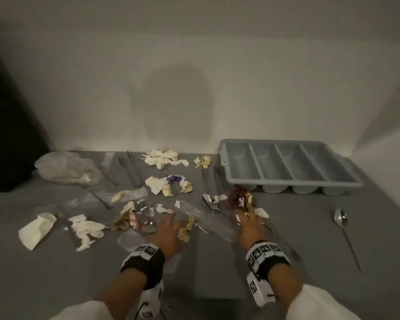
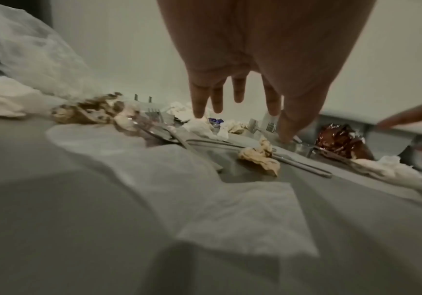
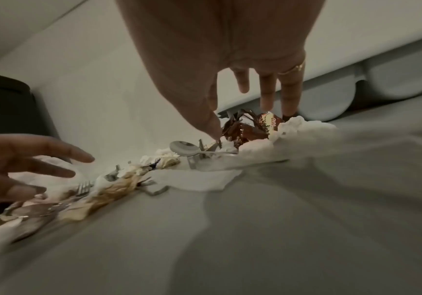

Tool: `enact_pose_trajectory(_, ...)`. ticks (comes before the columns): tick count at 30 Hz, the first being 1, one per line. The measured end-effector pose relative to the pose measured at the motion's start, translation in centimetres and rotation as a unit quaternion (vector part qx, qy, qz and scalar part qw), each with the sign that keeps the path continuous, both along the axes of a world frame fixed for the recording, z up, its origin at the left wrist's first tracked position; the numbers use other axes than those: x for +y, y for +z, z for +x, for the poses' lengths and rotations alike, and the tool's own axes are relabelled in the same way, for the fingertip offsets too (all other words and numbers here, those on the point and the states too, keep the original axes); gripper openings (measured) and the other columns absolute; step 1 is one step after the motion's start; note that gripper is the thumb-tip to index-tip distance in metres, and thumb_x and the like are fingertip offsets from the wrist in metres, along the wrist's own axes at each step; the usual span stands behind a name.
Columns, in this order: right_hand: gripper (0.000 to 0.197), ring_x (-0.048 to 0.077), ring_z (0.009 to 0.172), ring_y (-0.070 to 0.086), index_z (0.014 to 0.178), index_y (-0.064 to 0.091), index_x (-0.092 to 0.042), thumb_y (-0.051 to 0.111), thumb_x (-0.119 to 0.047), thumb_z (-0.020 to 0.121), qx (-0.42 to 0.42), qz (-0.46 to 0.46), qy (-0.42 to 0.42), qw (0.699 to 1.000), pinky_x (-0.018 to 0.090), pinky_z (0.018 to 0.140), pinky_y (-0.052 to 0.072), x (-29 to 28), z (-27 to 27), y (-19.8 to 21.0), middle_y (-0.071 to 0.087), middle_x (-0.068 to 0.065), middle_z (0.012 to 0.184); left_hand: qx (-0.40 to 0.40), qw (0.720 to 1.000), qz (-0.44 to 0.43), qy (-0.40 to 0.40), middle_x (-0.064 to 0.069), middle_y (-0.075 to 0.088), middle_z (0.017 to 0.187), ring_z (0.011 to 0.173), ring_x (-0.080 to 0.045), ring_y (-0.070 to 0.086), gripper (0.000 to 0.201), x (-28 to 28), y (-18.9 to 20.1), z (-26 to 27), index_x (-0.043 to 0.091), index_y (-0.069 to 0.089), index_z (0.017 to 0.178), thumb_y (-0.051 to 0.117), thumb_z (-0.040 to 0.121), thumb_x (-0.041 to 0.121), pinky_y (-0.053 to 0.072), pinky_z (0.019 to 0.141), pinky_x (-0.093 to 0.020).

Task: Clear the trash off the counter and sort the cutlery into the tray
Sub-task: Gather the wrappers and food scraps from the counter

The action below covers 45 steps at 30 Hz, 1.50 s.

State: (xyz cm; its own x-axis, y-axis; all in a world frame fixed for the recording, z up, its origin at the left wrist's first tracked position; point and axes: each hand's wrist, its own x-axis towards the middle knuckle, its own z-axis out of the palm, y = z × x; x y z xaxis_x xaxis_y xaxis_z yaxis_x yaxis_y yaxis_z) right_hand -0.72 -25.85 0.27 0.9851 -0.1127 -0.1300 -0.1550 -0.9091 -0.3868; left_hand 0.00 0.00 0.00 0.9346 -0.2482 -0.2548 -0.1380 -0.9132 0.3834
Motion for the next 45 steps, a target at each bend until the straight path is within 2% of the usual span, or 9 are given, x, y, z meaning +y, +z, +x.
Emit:
enact_pose_trajectory(8,0.080,0.035,0.131,0.036,0.141,0.011,-0.045,0.058,-0.018,0.082,0.072,0.029,0.037,0.996,0.042,0.107,0.038,-3.5,7.8,-0.6,-0.009,0.006,0.156,0.038,0.998,0.038,0.015,-0.003,0.029,0.146,0.128,-0.029,0.035,0.058,-3.4,-1.9,2.6,0.032,0.030,0.137,0.050,0.084,0.019,0.035,0.106,-0.041)
enact_pose_trajectory(15,0.067,0.036,0.121,0.046,0.138,0.023,-0.040,0.057,-0.021,0.083,0.055,0.085,0.020,0.995,0.048,0.105,0.039,-2.8,9.2,-0.7,0.034,0.015,0.140,0.007,0.998,-0.045,0.044,0.005,0.048,0.131,0.118,-0.016,0.047,0.045,-3.3,-2.4,1.9,0.028,0.051,0.122,0.051,0.081,0.009,0.038,0.101,-0.027)
enact_pose_trajectory(18,0.058,0.033,0.113,0.051,0.128,0.036,-0.038,0.065,-0.040,0.077,0.050,0.119,0.004,0.992,0.044,0.099,0.042,-3.0,8.9,-0.5,0.050,0.010,0.124,0.036,0.996,-0.084,0.016,0.008,0.054,0.104,0.091,-0.004,0.053,0.034,-2.6,-2.3,2.0,0.025,0.061,0.109,0.053,0.082,0.006,0.043,0.080,-0.015)
enact_pose_trajectory(21,0.041,0.026,0.111,0.053,0.118,0.046,-0.036,0.057,-0.019,0.083,0.027,0.163,-0.007,0.986,0.037,0.098,0.042,-3.2,8.6,-0.3,0.054,0.006,0.122,0.016,0.992,-0.124,-0.022,0.019,0.048,0.089,0.075,0.007,0.049,0.041,-1.7,-1.8,3.0,0.049,0.054,0.089,0.055,0.084,0.008,0.040,0.071,-0.003)
enact_pose_trajectory(26,0.054,0.017,0.097,0.060,0.103,0.051,-0.043,0.058,0.004,0.079,-0.081,0.259,-0.057,0.961,0.038,0.094,0.048,-3.2,7.8,1.9,0.062,0.002,0.105,-0.045,0.980,-0.172,0.084,0.005,0.048,0.106,0.101,-0.013,0.052,0.030,1.4,-0.2,6.3,0.020,0.064,0.107,0.064,0.079,0.008,0.044,0.095,-0.024)
enact_pose_trajectory(32,0.062,-0.008,0.095,0.054,0.097,0.051,-0.050,0.067,0.007,0.075,-0.187,0.353,-0.130,0.908,0.016,0.086,0.041,-3.4,3.2,4.7,0.060,-0.018,0.102,0.039,0.997,-0.022,0.064,-0.007,0.050,0.128,0.116,-0.022,0.049,0.032,3.5,-0.6,11.0,0.017,0.058,0.116,0.055,0.084,0.017,0.039,0.105,-0.032)
enact_pose_trajectory(36,0.065,-0.003,0.091,0.058,0.096,0.053,-0.048,0.069,0.010,0.071,-0.245,0.391,-0.188,0.867,0.010,0.083,0.047,-4.3,1.3,4.9,0.062,-0.006,0.103,0.050,0.998,0.022,0.035,-0.006,0.055,0.128,0.120,-0.023,0.050,0.033,2.9,-1.9,11.1,0.021,0.057,0.118,0.047,0.087,0.013,0.035,0.111,-0.038)
enact_pose_trajectory(39,0.066,-0.006,0.081,0.062,0.100,0.051,-0.043,0.068,0.013,0.070,-0.316,0.388,-0.246,0.830,-0.003,0.065,0.045,-5.1,0.3,6.2,0.066,-0.023,0.087,0.036,0.998,0.005,0.050,-0.003,0.061,0.121,0.110,-0.019,0.057,0.027,3.2,-2.4,10.9,0.024,0.062,0.110,0.047,0.088,0.017,0.043,0.103,-0.035)
enact_pose_trajectory(45,0.074,0.018,0.107,0.057,0.100,0.045,-0.053,0.075,0.006,0.066,-0.422,0.321,-0.303,0.791,0.029,0.093,0.048,-6.5,-1.9,8.6,0.057,-0.014,0.107,0.055,0.997,-0.039,0.040,0.001,0.065,0.103,0.094,-0.013,0.059,0.014,3.9,-1.0,10.1,0.029,0.062,0.090,0.052,0.087,0.021,0.048,0.095,-0.032)
